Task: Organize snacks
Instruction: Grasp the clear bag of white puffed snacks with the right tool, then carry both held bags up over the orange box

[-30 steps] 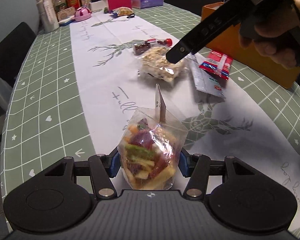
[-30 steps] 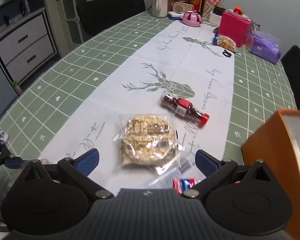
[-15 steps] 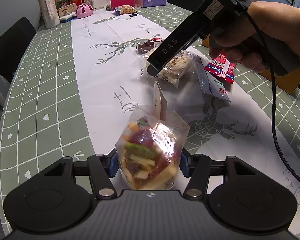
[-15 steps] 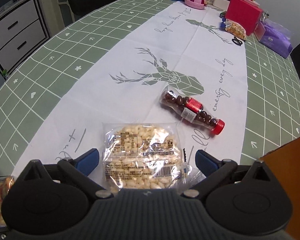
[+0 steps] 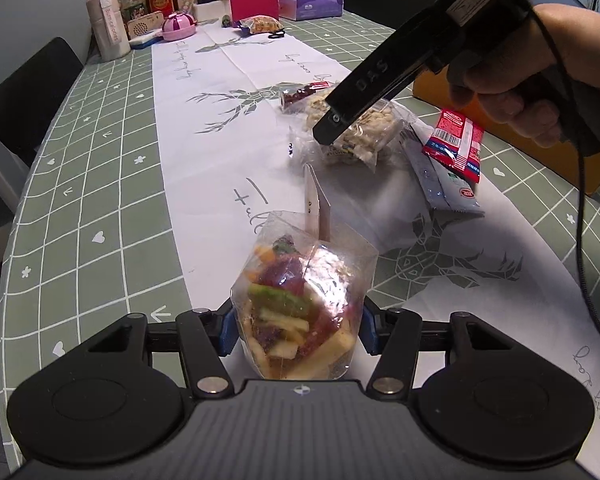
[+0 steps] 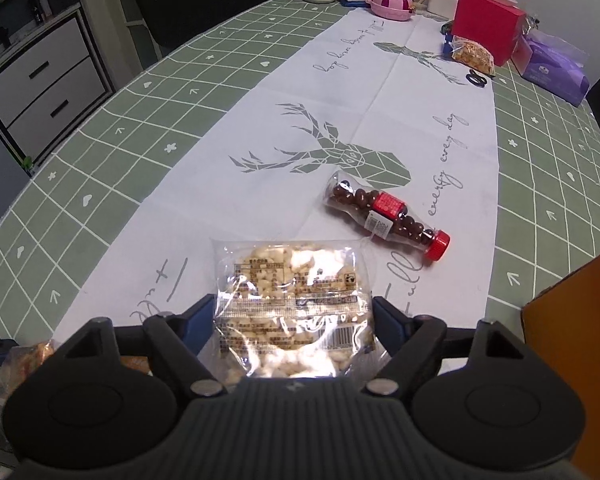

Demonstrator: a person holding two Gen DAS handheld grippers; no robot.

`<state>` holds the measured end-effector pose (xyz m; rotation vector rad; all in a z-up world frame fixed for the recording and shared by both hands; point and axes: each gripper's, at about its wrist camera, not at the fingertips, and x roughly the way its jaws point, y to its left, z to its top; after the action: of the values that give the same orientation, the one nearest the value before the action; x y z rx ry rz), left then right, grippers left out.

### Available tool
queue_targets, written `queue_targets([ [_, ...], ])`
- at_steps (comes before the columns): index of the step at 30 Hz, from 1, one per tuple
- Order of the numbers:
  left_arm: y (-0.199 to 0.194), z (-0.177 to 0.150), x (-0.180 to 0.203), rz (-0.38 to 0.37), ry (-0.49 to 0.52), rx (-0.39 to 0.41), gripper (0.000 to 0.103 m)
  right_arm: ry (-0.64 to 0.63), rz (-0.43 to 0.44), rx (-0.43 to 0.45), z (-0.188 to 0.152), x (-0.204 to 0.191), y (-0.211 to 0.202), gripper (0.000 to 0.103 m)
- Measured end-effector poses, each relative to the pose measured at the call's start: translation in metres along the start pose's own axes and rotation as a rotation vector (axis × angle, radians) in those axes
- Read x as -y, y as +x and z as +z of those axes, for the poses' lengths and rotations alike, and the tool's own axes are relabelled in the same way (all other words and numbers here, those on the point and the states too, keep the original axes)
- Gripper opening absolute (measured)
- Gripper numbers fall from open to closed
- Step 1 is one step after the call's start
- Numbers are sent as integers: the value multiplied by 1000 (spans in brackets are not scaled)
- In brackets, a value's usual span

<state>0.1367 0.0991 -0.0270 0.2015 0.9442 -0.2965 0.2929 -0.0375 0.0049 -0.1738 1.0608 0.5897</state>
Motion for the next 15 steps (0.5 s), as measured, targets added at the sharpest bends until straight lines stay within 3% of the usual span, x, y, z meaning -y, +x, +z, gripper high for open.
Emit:
queue_targets([
  [15,1,17,19,16,20,-10,63,55,166,97,-8,20,-70,79],
])
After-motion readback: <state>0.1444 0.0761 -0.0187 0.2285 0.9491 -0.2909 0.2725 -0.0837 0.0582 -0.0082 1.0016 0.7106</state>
